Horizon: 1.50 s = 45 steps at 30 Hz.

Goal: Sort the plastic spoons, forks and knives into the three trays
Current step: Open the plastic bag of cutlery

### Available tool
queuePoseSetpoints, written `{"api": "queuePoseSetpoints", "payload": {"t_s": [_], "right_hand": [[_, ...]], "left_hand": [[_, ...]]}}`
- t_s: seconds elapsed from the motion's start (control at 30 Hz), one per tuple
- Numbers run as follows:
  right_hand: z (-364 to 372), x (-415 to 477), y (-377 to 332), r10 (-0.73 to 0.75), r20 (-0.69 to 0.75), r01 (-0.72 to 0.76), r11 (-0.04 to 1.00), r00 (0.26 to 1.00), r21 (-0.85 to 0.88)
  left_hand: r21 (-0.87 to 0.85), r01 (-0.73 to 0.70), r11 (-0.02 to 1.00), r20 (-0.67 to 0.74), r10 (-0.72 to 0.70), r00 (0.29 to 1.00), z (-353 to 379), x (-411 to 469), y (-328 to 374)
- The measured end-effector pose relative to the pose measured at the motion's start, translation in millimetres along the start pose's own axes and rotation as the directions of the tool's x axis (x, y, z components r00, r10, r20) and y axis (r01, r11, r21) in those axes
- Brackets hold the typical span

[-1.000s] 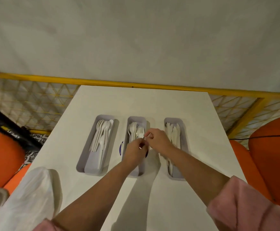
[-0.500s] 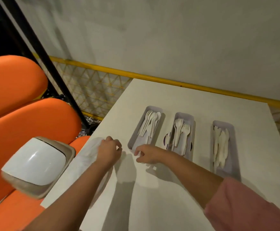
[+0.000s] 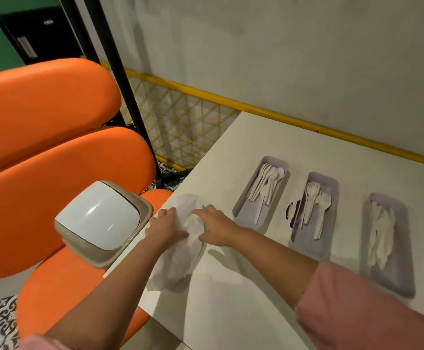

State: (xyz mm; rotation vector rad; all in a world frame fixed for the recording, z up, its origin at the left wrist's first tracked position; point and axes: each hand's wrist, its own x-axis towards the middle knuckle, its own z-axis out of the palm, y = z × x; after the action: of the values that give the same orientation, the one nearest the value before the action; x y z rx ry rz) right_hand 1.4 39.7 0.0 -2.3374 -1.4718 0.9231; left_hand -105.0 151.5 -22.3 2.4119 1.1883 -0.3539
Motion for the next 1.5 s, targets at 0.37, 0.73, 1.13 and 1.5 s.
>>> {"api": "queuePoseSetpoints", "payload": {"t_s": [0.37, 0.73, 1.13, 1.5], "right_hand": [[1, -11, 8, -0.06, -0.007, 0.058, 0.987, 0.998, -0.147], [-7, -78, 74, 0.177, 0.283, -0.119, 0.971, 0.943, -0.208], [-15, -177, 141, 0.446, 0.411, -0.443, 0.89, 0.795, -0.109], [-12, -225, 169, 0.503, 0.32, -0.563, 0.816, 0.803, 0.131]], "left_hand": [[-0.218, -0.307, 0.926, 0.1, 0.334, 0.937, 16, -17, 14], [-0.244, -0.522, 0.817, 0.224, 0.571, 0.79, 47, -58, 85], [-0.244, -0.675, 0.696, 0.482, 0.691, 0.539, 67, -80, 179], [-0.187, -0.779, 0.598, 0.54, 0.725, 0.428, 84, -102, 224]]}}
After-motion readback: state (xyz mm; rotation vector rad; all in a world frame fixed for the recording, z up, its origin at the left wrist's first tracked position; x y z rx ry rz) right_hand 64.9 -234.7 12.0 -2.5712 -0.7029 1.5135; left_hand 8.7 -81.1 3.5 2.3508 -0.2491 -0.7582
